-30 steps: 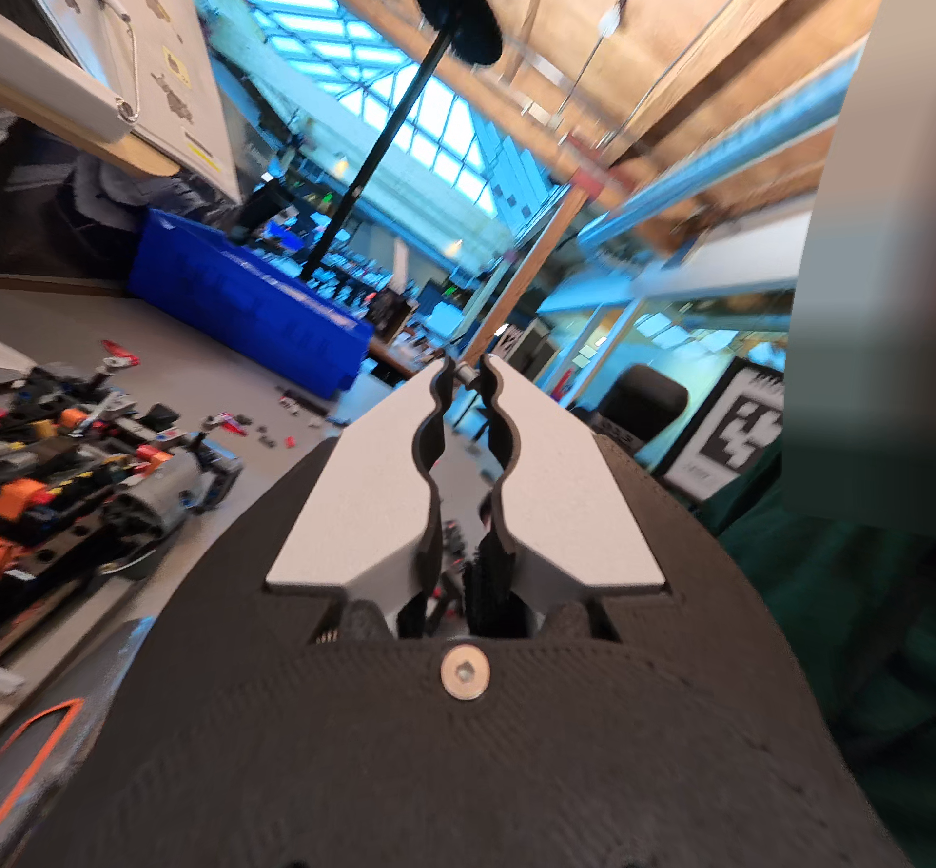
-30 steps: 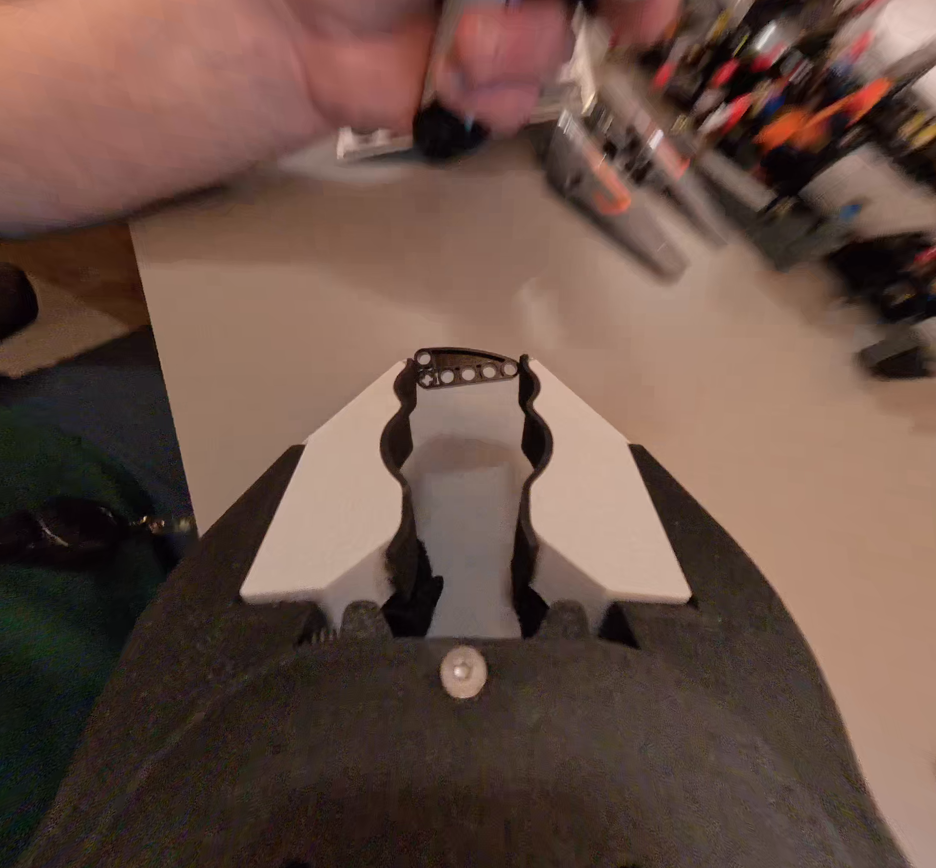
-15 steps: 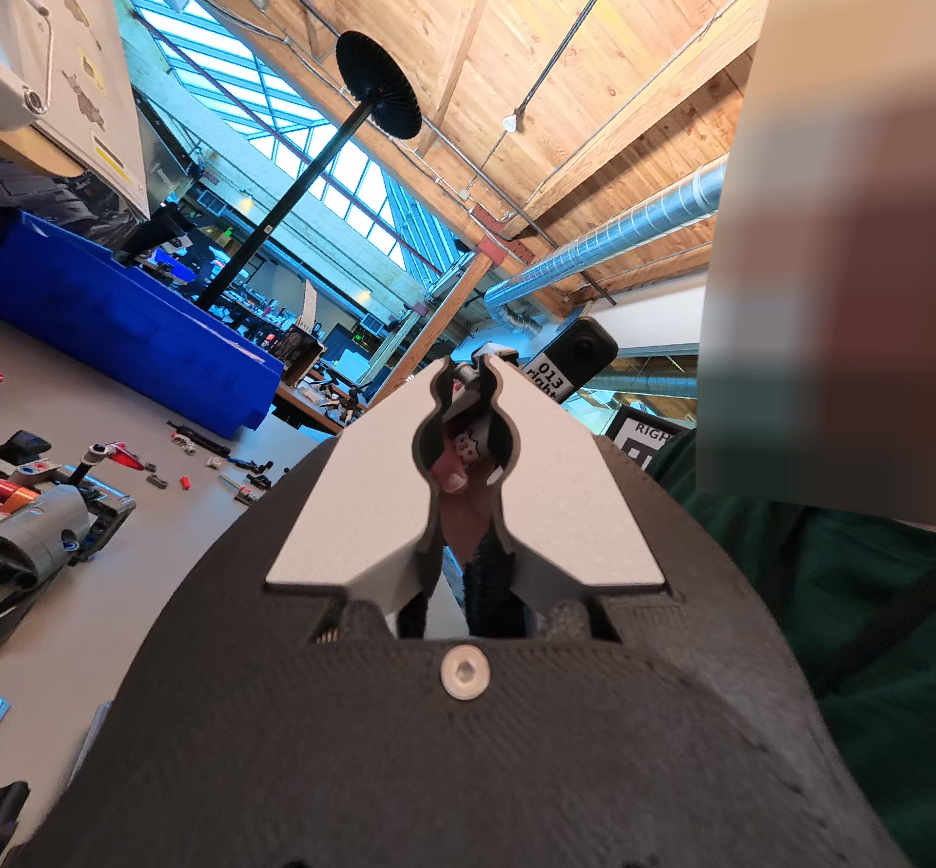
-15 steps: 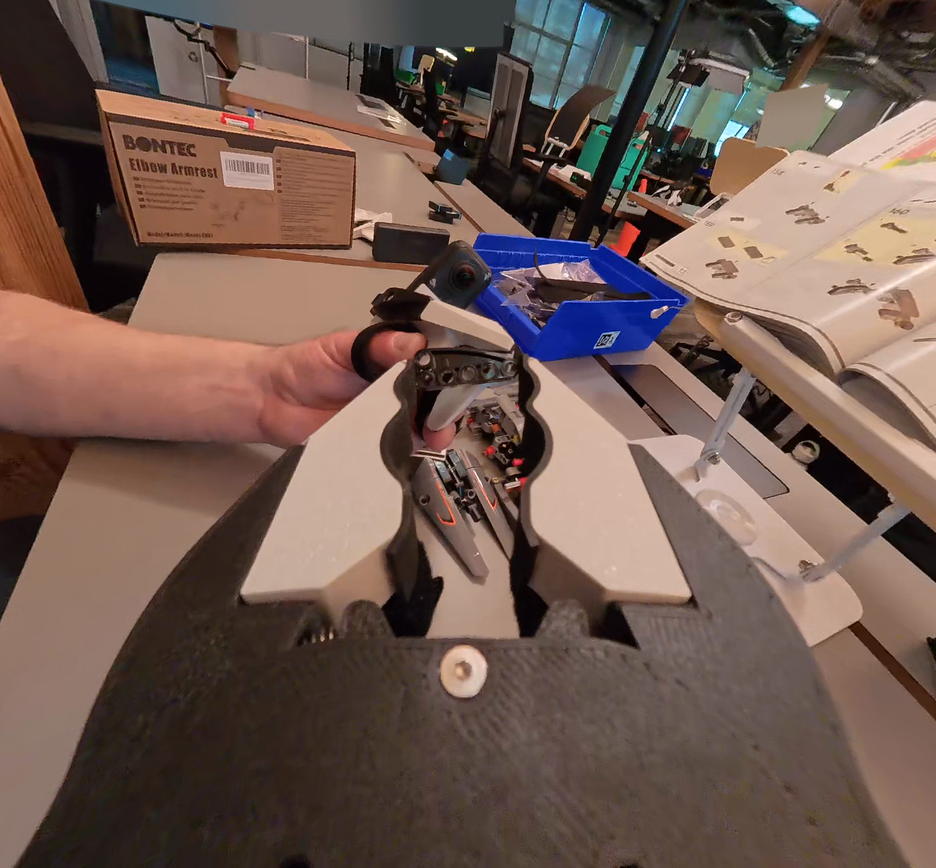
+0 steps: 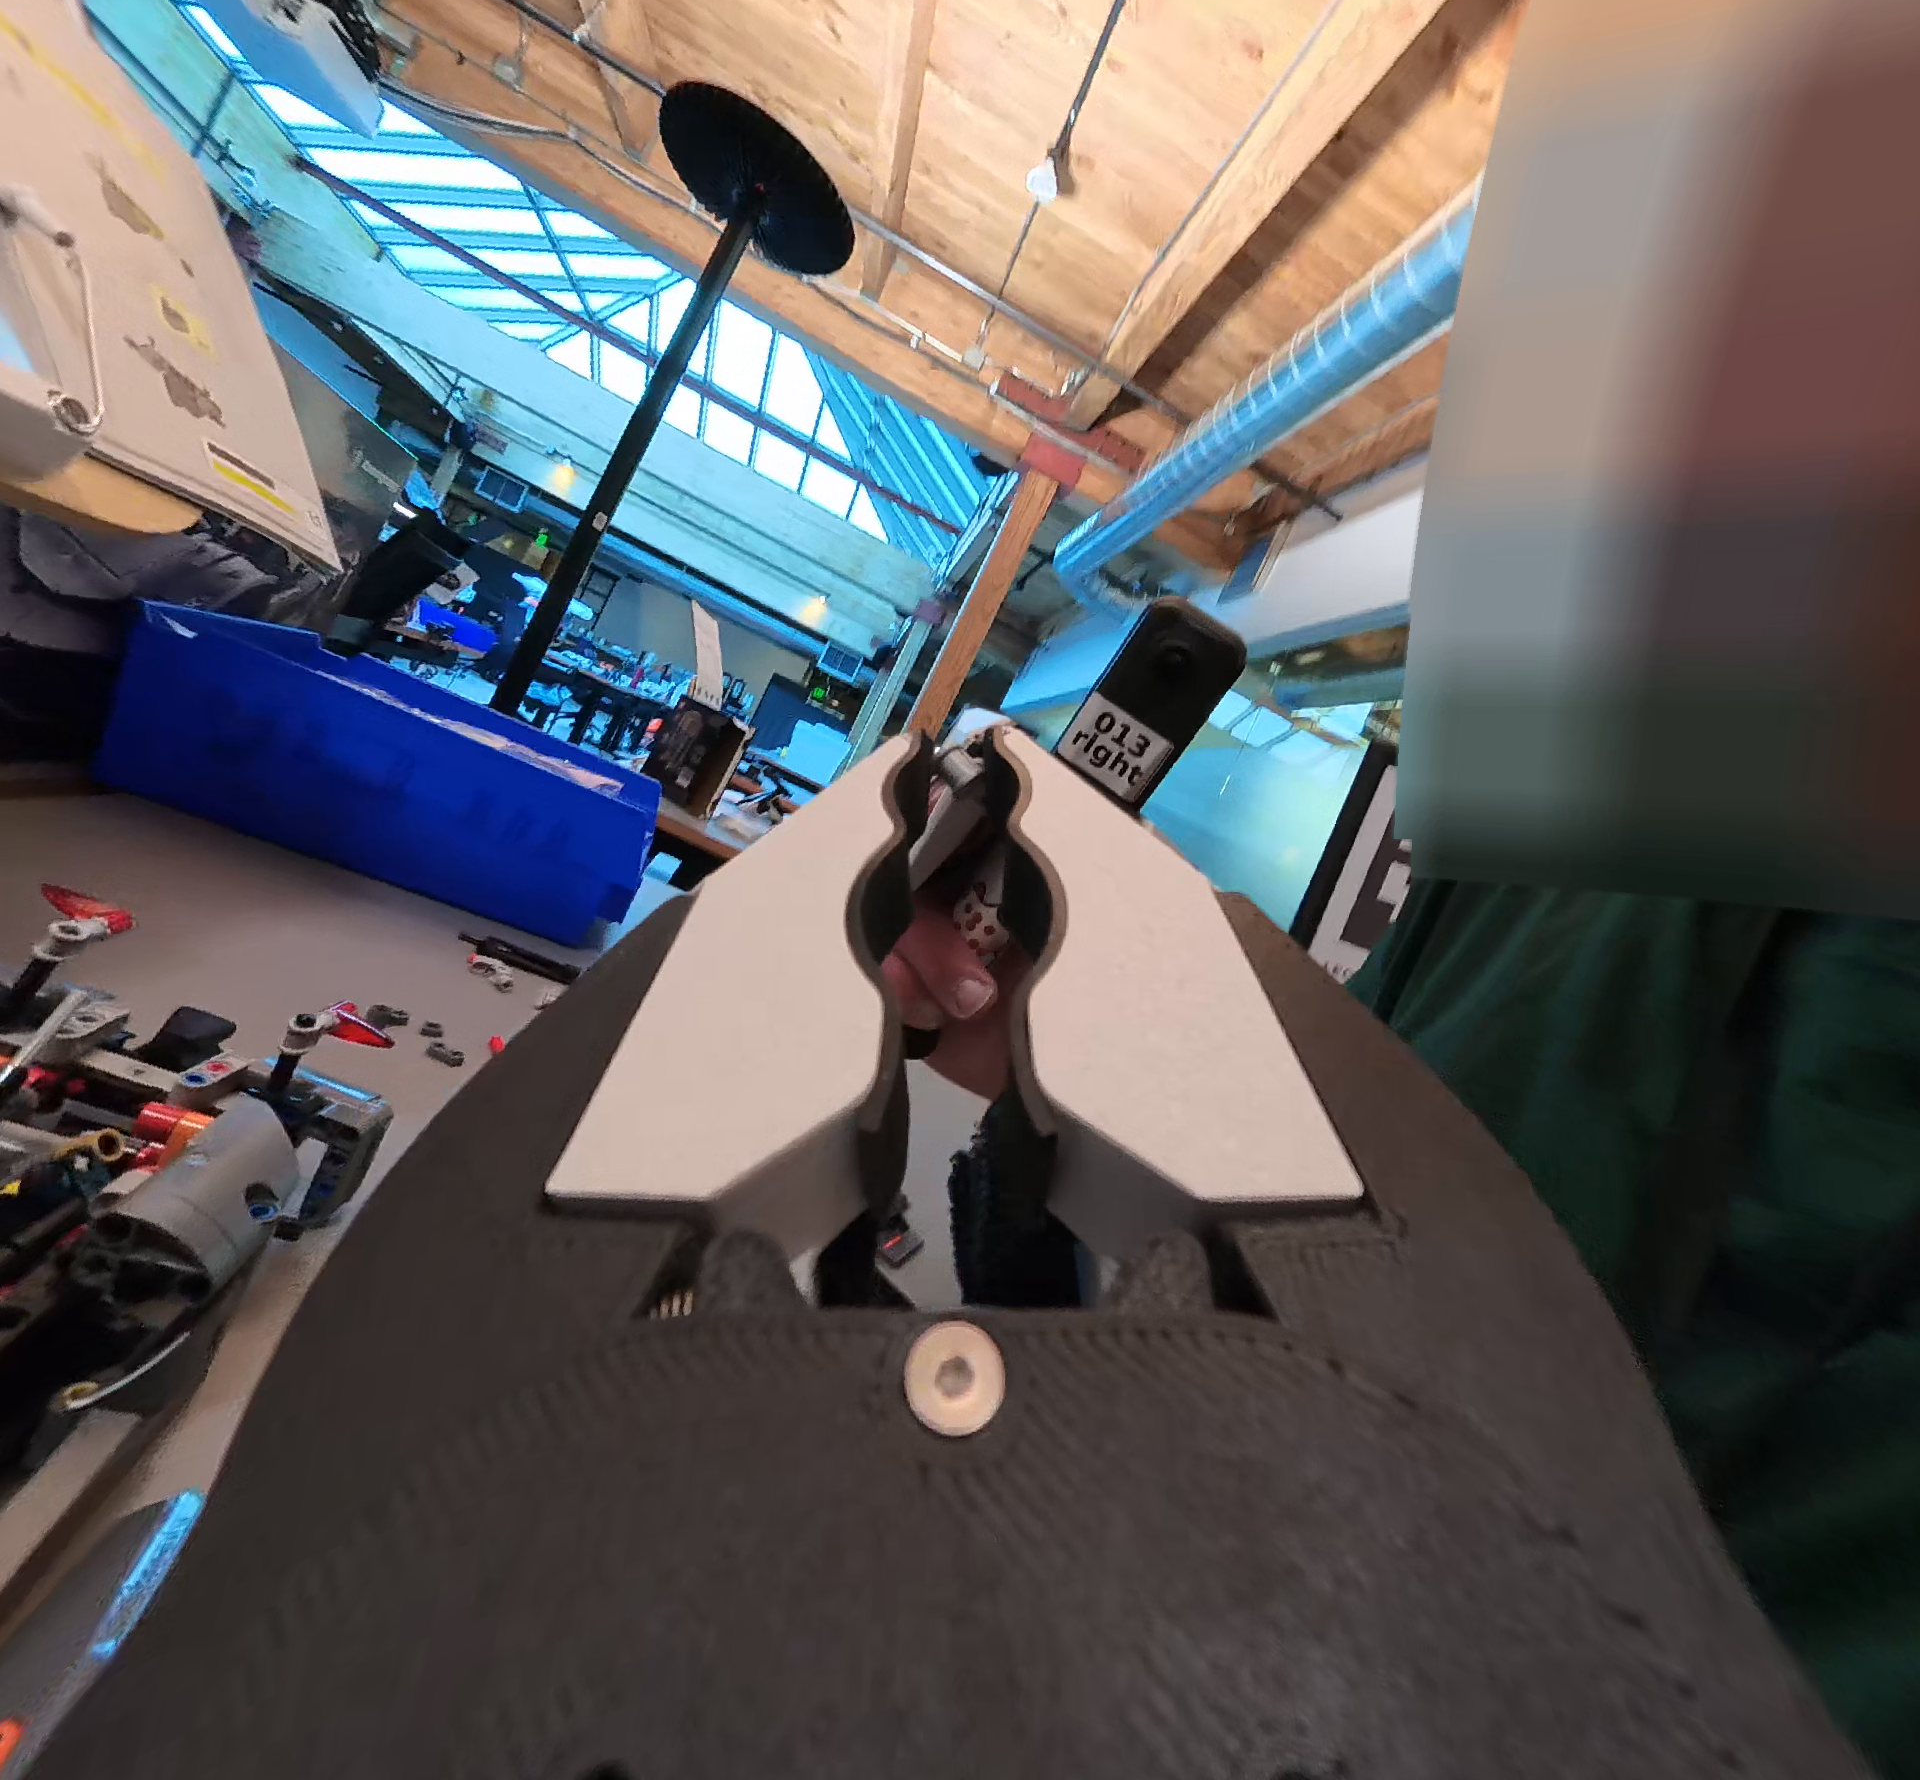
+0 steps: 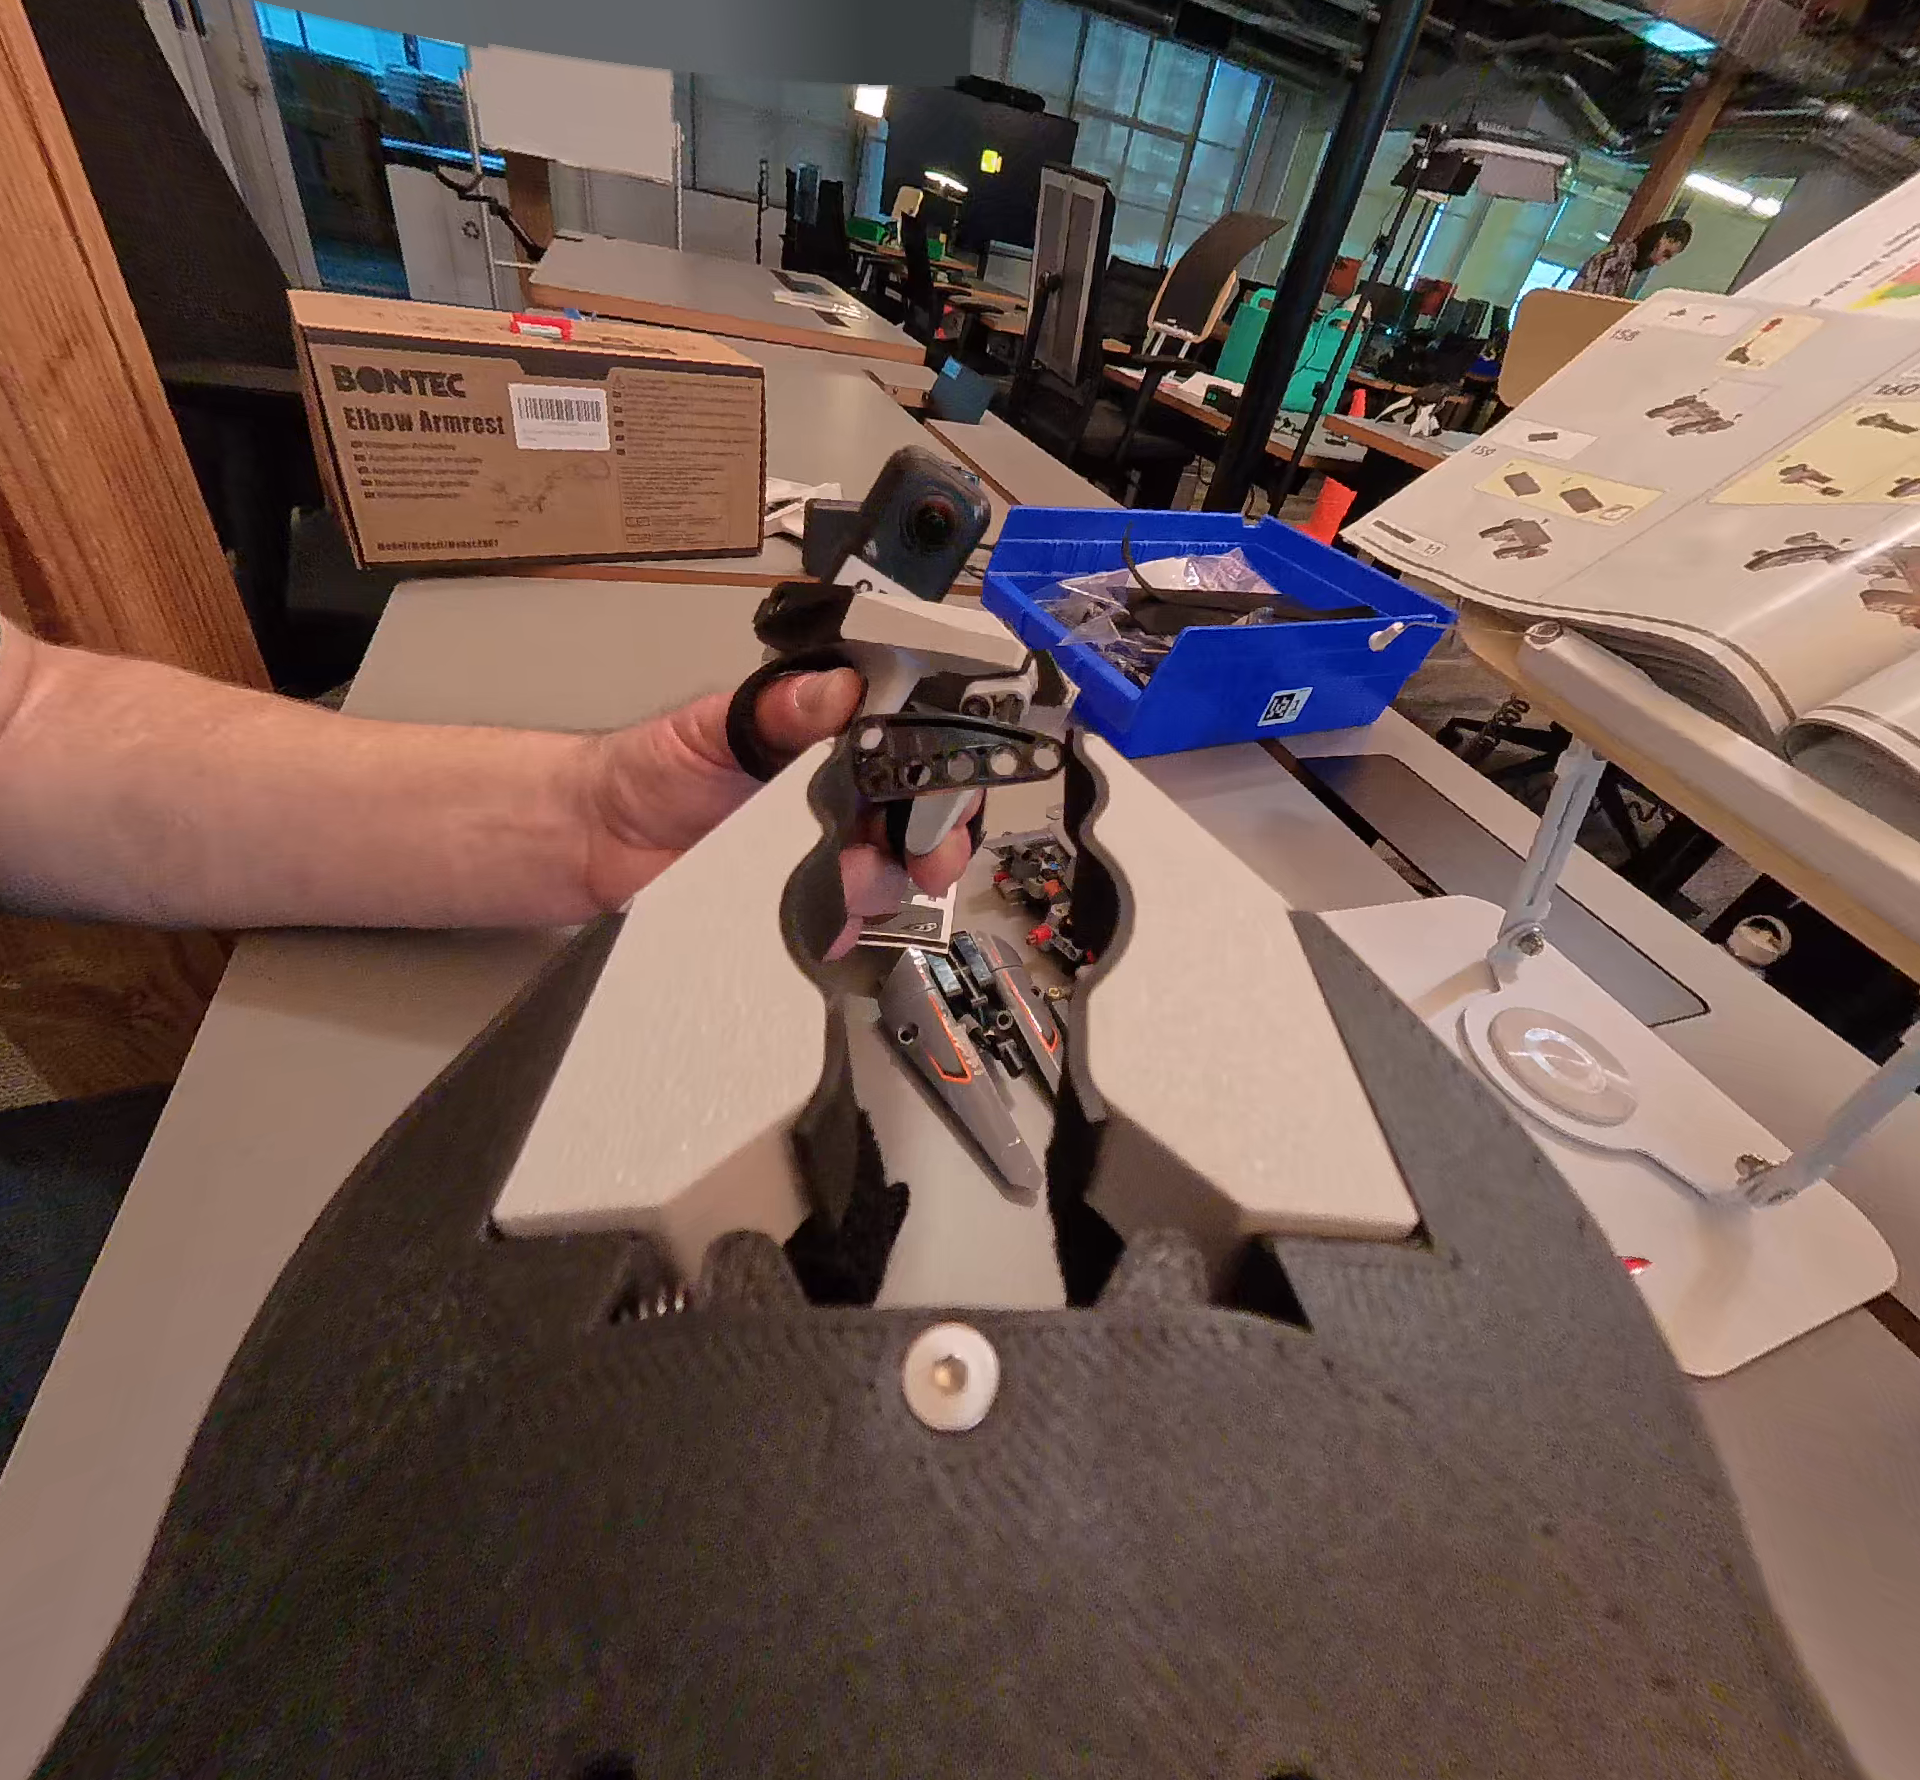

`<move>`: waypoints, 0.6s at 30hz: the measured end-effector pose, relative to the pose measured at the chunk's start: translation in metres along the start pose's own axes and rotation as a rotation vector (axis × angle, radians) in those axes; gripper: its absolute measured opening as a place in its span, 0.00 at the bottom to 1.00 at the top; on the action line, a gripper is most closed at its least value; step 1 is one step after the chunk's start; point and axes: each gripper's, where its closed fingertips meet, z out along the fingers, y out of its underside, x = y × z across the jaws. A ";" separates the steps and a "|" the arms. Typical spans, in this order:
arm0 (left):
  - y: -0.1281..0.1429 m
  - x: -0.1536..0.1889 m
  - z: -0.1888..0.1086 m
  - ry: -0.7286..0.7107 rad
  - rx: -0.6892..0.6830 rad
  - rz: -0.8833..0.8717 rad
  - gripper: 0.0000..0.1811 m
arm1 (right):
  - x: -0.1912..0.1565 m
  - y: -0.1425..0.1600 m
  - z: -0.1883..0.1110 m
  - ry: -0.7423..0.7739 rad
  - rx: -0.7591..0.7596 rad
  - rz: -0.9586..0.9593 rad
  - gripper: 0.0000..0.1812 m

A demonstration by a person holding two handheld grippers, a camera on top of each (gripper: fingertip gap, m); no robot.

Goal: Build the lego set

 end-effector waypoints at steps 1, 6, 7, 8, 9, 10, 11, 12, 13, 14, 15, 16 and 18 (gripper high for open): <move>0.001 0.001 0.001 0.005 -0.006 0.001 0.04 | -0.001 0.000 0.000 0.000 0.004 -0.001 0.21; 0.002 0.001 0.000 0.024 -0.003 -0.030 0.04 | -0.005 -0.001 -0.001 -0.009 0.002 -0.044 0.21; 0.001 0.000 0.000 0.025 0.001 -0.038 0.04 | -0.006 -0.001 -0.001 -0.009 0.001 -0.049 0.21; 0.001 -0.001 0.000 0.023 0.001 -0.044 0.04 | -0.005 0.000 -0.001 -0.008 0.000 -0.051 0.21; 0.002 -0.002 0.000 0.020 0.000 -0.046 0.04 | -0.005 0.000 -0.001 -0.009 0.001 -0.049 0.21; 0.002 -0.003 -0.001 0.016 -0.003 -0.048 0.04 | -0.004 0.000 -0.001 -0.013 0.005 -0.046 0.21; 0.003 -0.004 -0.001 0.013 -0.004 -0.052 0.04 | -0.004 0.000 -0.001 -0.015 0.008 -0.042 0.21; 0.002 -0.004 -0.001 0.013 -0.001 -0.057 0.04 | -0.003 0.000 -0.001 -0.015 0.009 -0.041 0.21; 0.002 -0.005 -0.001 0.010 0.000 -0.059 0.04 | -0.003 0.000 -0.001 -0.016 0.009 -0.041 0.21; 0.002 -0.006 -0.002 0.006 -0.001 -0.059 0.04 | -0.003 0.001 0.000 -0.018 0.008 -0.040 0.21; 0.002 -0.006 -0.002 0.005 0.000 -0.060 0.04 | -0.003 0.001 0.000 -0.021 0.008 -0.041 0.21; 0.002 -0.006 -0.002 0.005 0.001 -0.061 0.04 | -0.004 0.001 0.000 -0.022 0.007 -0.042 0.21; 0.003 -0.006 -0.002 0.005 -0.003 -0.060 0.04 | -0.004 0.002 0.001 -0.028 0.003 -0.043 0.21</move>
